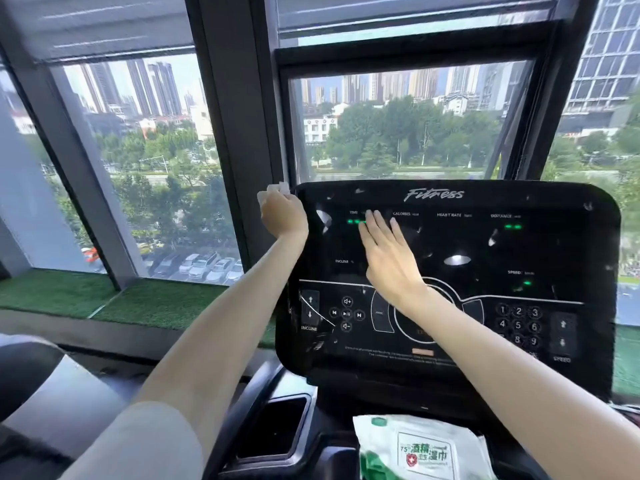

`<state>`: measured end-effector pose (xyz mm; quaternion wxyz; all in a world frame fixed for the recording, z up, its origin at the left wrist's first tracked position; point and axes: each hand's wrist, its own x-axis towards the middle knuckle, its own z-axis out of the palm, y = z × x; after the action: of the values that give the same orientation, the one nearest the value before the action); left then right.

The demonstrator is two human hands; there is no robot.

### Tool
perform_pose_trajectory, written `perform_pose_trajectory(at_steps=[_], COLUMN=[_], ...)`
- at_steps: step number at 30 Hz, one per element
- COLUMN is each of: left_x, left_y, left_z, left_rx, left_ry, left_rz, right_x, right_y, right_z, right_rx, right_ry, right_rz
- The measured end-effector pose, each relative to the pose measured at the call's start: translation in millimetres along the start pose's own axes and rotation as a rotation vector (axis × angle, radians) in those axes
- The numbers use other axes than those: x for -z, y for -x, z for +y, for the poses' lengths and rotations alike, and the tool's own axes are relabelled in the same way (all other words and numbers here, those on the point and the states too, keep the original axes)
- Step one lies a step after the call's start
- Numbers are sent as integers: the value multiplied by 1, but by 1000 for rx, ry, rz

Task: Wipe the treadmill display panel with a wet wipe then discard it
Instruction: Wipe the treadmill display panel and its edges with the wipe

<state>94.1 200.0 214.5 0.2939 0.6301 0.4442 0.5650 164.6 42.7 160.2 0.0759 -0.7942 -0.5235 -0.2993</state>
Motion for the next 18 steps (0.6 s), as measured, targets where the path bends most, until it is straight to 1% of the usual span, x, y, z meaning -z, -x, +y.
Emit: perform_pose_trajectory(at_steps=[2, 4, 5, 6, 8, 9, 10, 11, 13, 14, 15, 17, 18], left_x=[-9, -15, -14, -11, -8, -7, -9, -12, -16, -14, -14, -13, -13], left_y=[11, 21, 20, 14, 1, -2, -1, 2, 11, 11, 5, -6, -5], left_z=[16, 15, 11, 6, 2, 3, 7, 11, 15, 14, 10, 3, 3], left_rx=[-124, -320, -361, -323, -133, -77, -96, -183, -439, -496, -476, -292, -238], left_ry=[-6, -50, -59, -33, 30, 31, 17, 1, -40, -53, -36, 2, -22], left_rz=[-50, -147, -155, -125, -5, 28, 14, -47, -206, -235, -216, -65, -10], right_x=[2, 0, 0, -1, -6, -9, -12, -14, -15, -16, -16, -17, -18], right_y=[-6, -6, -5, -4, -4, -5, -5, -6, -6, -5, -5, -4, -4], right_z=[5, 5, 6, 7, 9, 9, 9, 9, 10, 10, 12, 12, 12], right_rx=[-4, 33, 43, 45, 43, 41, 37, 36, 49, 57, 61, 60, 54], right_ry=[16, 77, 99, 117, 133, 133, 121, 101, 94, 101, 108, 108, 105], right_rz=[-25, -60, -52, -37, 4, 15, 26, 37, 46, 54, 60, 72, 76])
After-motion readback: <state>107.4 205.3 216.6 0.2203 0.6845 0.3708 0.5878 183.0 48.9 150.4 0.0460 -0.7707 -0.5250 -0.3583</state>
